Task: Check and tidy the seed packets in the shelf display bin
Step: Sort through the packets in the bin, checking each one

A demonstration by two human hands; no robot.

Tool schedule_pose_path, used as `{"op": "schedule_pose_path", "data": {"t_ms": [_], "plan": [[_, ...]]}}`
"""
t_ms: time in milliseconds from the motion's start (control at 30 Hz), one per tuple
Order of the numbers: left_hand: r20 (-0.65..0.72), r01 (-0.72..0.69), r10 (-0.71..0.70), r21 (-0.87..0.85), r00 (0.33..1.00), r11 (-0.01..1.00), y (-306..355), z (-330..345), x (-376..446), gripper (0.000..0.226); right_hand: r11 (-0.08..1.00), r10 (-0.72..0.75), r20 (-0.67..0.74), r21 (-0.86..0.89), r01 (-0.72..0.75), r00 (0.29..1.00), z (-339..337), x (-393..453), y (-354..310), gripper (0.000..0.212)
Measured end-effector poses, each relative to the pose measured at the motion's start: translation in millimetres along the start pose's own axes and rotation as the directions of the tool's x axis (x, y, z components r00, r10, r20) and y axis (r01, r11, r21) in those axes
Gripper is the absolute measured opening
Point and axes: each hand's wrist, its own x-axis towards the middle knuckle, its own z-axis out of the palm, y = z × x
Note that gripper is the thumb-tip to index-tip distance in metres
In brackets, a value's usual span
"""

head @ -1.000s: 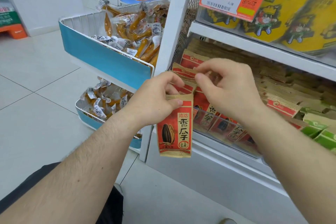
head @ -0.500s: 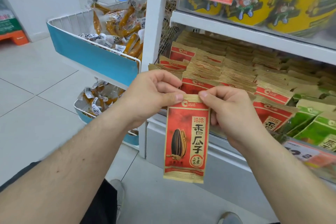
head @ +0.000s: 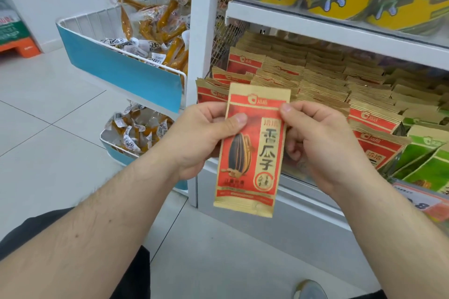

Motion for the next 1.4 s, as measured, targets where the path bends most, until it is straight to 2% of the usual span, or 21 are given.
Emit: {"op": "schedule_pose_path", "data": {"t_ms": [67,133,200,300,367,467,600,767,867,933,1000,1033,1100,1133,1167,1200,1233,1267,1333,1400], "plan": [[-0.067,-0.023,0.020,-0.047,0.998,0.999,3,-2,1,0.035,0.994,0.072,0.167,-0.091,-0.058,0.983,-3,-3,4,0.016],[-0.111,-0.038,0.029,-0.080,0.993,0.996,5,-5,0,0.037,0.984,0.100,0.292,-0.168,-0.052,0.951,-3,-6,8,0.023],[-0.088,-0.023,0.016,-0.078,0.996,0.997,6,-9,-2,0.037,0.991,0.077,0.331,-0.131,-0.035,0.940,-1,-9,9,0.030],[0.074,0.011,-0.007,-0.047,0.997,0.999,8,-16,-7,0.036,1.000,0.019,0.343,0.000,-0.020,0.939,-1,-9,10,0.030],[0.124,-0.019,0.028,-0.072,0.992,0.997,9,-18,-10,0.035,0.999,-0.002,0.420,0.041,-0.017,0.908,-6,-8,11,0.037],[0.098,-0.071,0.086,-0.146,0.991,0.987,8,-20,-7,0.032,0.999,-0.020,0.583,-0.010,0.031,0.812,-11,-7,14,0.064],[0.091,-0.093,0.111,-0.181,0.990,0.979,7,-20,-5,0.031,0.999,-0.024,0.632,-0.011,0.040,0.774,-11,-7,17,0.070],[0.115,-0.099,0.122,-0.188,0.986,0.977,7,-21,-7,0.030,0.998,-0.035,0.631,-0.011,0.054,0.775,-13,-8,19,0.069],[0.142,-0.084,0.113,-0.196,0.983,0.977,6,-22,-7,0.029,0.998,-0.067,0.607,0.059,0.039,0.792,-12,-7,22,0.069],[0.183,-0.040,0.072,-0.176,0.980,0.984,6,-21,-9,0.031,0.989,-0.097,0.567,0.144,0.018,0.818,-10,-9,22,0.068],[0.194,0.002,0.019,-0.104,0.981,0.995,5,-18,-10,0.031,0.982,-0.128,0.473,0.183,0.045,0.872,-5,-11,21,0.053],[0.157,0.004,0.002,-0.036,0.988,0.999,5,-16,-10,0.031,0.983,-0.135,0.407,0.171,0.070,0.904,-1,-12,20,0.044],[0.004,-0.035,0.035,0.173,0.999,0.984,3,-13,-9,0.043,0.983,-0.180,0.242,0.075,0.167,0.953,10,-18,20,0.039],[-0.078,-0.058,0.081,0.263,0.994,0.963,2,-12,-9,0.054,0.962,-0.256,0.138,-0.058,0.266,0.957,14,-20,23,0.037],[-0.121,-0.077,0.120,0.310,0.985,0.948,2,-11,-9,0.064,0.891,-0.372,0.065,-0.256,0.376,0.926,18,-22,25,0.034],[-0.105,-0.098,0.136,0.306,0.985,0.947,1,-8,-10,0.070,0.769,-0.485,0.055,-0.449,0.456,0.873,22,-24,26,0.031],[-0.050,-0.112,0.129,0.260,0.990,0.959,1,-6,-12,0.071,0.656,-0.558,0.091,-0.560,0.506,0.825,24,-25,28,0.033],[0.010,-0.108,0.108,0.197,0.994,0.974,0,-4,-13,0.065,0.603,-0.578,0.139,-0.590,0.536,0.804,26,-26,30,0.038],[0.082,-0.062,0.055,0.094,0.995,0.994,0,-1,-15,0.045,0.633,-0.536,0.205,-0.544,0.551,0.819,29,-27,31,0.049],[0.103,0.000,0.000,0.000,0.995,1.000,-3,-3,-13,0.035,0.703,-0.493,0.189,-0.488,0.517,0.849,28,-25,30,0.038]]}}
